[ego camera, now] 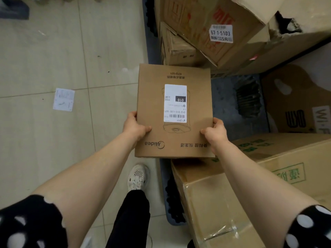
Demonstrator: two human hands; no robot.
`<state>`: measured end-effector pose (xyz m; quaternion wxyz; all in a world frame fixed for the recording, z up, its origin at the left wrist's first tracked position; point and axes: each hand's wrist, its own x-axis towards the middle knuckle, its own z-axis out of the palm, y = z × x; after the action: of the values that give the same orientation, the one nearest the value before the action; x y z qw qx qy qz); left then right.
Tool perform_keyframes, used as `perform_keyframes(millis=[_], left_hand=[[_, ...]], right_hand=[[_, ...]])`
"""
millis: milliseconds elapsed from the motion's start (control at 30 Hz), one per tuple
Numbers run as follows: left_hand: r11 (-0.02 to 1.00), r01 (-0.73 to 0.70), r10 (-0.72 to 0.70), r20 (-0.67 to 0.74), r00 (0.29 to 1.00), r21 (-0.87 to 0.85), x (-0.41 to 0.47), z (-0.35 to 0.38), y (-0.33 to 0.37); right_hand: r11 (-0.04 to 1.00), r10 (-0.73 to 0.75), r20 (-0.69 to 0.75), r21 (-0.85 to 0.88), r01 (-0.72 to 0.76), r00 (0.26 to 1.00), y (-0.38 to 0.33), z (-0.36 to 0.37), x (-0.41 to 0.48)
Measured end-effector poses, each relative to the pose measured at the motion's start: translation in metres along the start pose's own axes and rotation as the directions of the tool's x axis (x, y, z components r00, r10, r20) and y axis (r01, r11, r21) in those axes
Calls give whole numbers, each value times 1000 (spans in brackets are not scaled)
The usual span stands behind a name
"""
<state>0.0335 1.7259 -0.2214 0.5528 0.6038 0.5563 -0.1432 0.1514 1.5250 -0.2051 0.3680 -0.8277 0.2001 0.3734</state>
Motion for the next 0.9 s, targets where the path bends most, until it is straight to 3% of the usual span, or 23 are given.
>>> perform_keyframes(millis=[233,433,900], left_hand=[[996,55,-66,187,980,67,-3,36,-14],[997,19,-28,136,990,68,0,59,-20],[971,-71,24,202,979,227,-3,82,-6]], right_hand=[[994,-24,24,-108,27,999,8,-21,45],[957,-62,-15,-284,55,998,18,-26,62],[931,-68,-70,-363,38,995,31,-42,75]])
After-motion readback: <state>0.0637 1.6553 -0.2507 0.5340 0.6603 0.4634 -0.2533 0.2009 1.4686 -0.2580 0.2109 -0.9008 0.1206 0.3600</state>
